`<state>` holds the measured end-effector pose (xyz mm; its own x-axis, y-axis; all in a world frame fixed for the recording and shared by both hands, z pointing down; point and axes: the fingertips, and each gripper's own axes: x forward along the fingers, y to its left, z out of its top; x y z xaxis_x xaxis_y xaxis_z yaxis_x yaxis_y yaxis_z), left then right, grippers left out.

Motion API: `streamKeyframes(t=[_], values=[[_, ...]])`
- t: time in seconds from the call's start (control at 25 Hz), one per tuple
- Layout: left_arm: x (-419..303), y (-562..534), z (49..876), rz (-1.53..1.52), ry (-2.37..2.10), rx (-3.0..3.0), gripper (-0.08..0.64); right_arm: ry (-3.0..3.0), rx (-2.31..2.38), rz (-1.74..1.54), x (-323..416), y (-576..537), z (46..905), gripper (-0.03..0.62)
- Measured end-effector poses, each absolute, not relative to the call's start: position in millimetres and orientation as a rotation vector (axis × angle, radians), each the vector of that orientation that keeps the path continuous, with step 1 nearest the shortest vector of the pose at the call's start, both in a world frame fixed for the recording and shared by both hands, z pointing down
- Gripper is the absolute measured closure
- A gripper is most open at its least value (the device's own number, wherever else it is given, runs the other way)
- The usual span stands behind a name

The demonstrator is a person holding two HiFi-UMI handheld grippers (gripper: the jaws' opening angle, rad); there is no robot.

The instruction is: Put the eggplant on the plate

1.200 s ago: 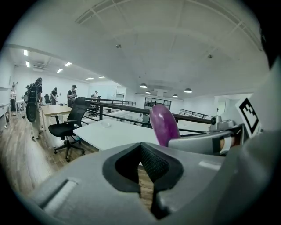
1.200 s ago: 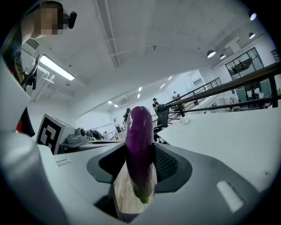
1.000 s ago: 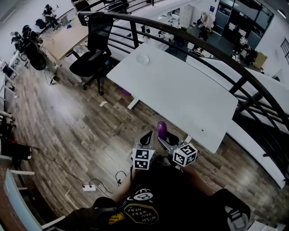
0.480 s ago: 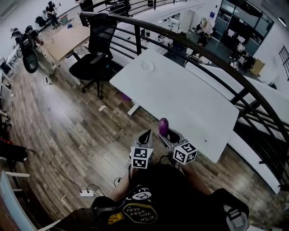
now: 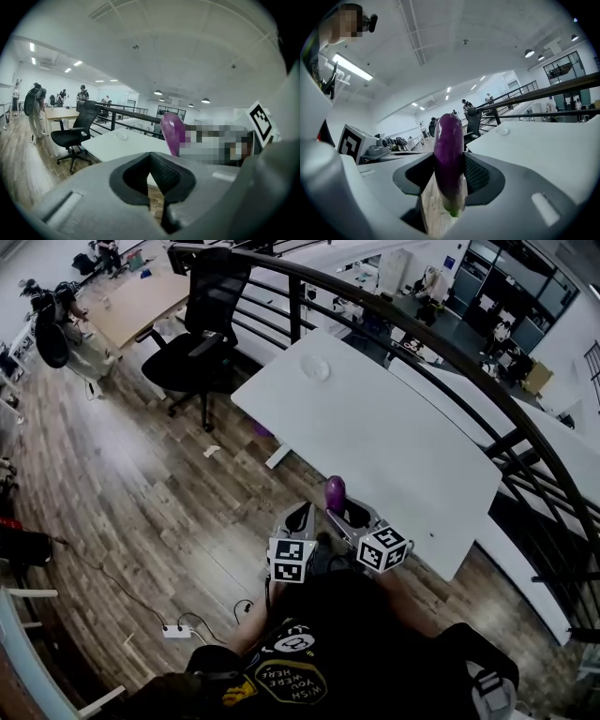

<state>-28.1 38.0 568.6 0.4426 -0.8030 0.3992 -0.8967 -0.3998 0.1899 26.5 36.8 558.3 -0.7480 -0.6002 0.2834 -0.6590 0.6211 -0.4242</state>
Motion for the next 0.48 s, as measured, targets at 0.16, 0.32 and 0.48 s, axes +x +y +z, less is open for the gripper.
streamKeyframes(t=[0.16,0.32,0.48], values=[[-26,2,558,0.337,-1.469,2.355,0.555,-2.760,1.061,0.754,28,3,550,0.396],[-13,-39,550,0.308,-1.503,2.360,0.555,-2.782,1.074,0.702,45,-28,538,0.396],[8,-61,544,0.339,-1.493,2.393,0.555,-2.802,1.112,0.714,65,-45,534,0.396]])
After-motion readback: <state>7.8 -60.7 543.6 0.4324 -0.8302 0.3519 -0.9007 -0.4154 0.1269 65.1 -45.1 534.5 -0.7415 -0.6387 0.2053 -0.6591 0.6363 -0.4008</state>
